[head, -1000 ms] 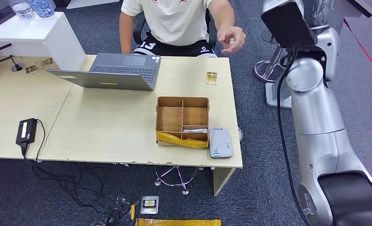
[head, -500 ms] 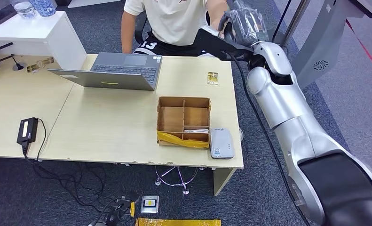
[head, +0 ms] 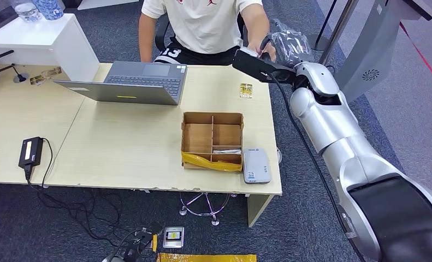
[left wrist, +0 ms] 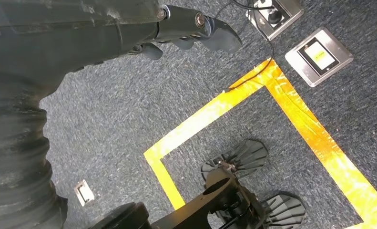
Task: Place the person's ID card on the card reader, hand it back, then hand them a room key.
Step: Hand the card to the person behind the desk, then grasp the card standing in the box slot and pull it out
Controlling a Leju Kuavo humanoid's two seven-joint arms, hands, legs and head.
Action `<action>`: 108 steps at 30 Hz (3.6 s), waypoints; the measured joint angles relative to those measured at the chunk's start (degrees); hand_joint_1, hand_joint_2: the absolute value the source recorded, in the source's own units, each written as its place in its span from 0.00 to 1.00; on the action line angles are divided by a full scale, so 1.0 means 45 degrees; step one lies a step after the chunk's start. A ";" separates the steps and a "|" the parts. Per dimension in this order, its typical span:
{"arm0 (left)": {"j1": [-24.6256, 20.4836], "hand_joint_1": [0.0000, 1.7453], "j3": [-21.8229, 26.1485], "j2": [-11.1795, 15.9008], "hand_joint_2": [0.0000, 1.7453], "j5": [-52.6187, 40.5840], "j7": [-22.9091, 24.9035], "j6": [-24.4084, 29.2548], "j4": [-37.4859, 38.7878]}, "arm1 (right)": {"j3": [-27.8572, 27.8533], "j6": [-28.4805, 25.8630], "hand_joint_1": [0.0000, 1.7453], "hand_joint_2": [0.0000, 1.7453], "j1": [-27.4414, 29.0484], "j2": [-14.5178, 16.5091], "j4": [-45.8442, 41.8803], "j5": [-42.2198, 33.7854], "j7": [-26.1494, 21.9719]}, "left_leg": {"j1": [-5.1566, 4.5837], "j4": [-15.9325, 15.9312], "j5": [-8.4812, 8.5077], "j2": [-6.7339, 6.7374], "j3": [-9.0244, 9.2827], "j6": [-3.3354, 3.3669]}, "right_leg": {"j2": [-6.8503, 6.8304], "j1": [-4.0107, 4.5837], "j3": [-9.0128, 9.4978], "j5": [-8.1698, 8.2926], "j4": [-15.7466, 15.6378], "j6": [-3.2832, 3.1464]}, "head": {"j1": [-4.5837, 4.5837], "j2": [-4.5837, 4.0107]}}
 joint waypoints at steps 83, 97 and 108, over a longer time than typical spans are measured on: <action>0.0206 0.00 0.0005 0.0385 1.00 0.1278 0.0052 0.0297 -0.0005 | 0.3162 0.0893 0.00 1.00 0.8054 0.0339 -0.5083 -0.1339 -0.0973 | 0.0010 -0.0008 -0.0030 0.0042 0.0008 -0.0015 | 0.0021 0.0008 0.0008 -0.0012 0.0001 -0.0012 | -0.0001 0.0000; 0.0249 0.00 0.0005 0.0434 1.00 0.1282 0.0313 0.0114 -0.0005 | 0.3138 -0.0880 0.00 1.00 0.7247 0.0423 -0.3764 -0.1309 -0.0608 | 0.0009 -0.0006 -0.0029 0.0043 0.0012 -0.0015 | 0.0023 0.0008 0.0007 -0.0012 0.0000 -0.0012 | 0.0000 0.0000; 0.0347 0.00 0.0005 0.0453 1.00 0.1291 0.0043 0.0149 -0.0005 | 0.2881 -0.1252 0.21 1.00 0.6949 0.0262 -0.3159 -0.0946 -0.0419 | 0.0009 -0.0006 -0.0030 0.0044 0.0013 -0.0015 | 0.0025 0.0007 0.0007 -0.0012 -0.0003 -0.0012 | 0.0000 0.0001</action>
